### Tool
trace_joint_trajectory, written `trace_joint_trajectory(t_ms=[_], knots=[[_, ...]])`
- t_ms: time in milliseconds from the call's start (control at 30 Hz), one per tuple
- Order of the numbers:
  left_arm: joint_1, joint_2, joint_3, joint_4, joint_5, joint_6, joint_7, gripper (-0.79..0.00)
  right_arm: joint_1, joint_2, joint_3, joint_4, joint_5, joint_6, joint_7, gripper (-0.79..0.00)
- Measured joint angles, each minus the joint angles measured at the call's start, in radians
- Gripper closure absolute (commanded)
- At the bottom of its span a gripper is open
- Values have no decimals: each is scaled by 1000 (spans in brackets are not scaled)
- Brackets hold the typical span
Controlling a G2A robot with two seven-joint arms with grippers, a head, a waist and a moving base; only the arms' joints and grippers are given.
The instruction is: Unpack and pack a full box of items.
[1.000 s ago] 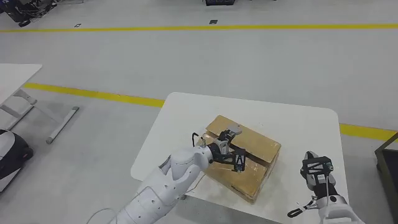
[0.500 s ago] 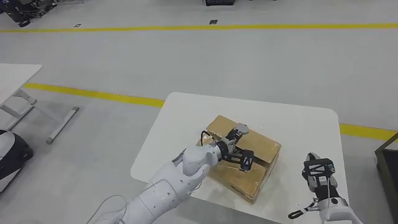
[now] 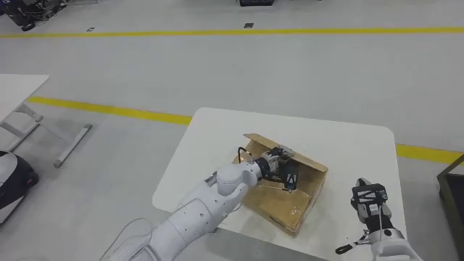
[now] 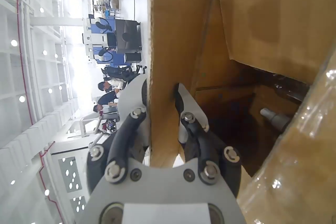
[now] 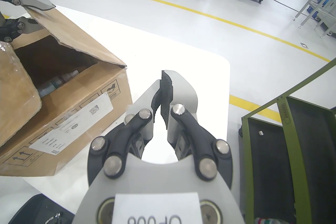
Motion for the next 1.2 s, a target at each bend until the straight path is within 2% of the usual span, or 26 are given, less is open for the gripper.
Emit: trace_joint_trajectory(t_ms=[200,700,900,1200], knots=[[-62,-29,45,47,-42,43,-47,-785,4,0,-3,4,3,2,0,0],[-241,-123,153,246,-173,184,-104,-785,-12,3,8,-13,11,12,0,0],[-316,-174,198,356,-221,276,-127,-785,-15,4,9,-18,14,16,-3,0],[-429,-262,274,572,-254,381,-167,-785,-11,4,1,-20,13,12,3,0]])
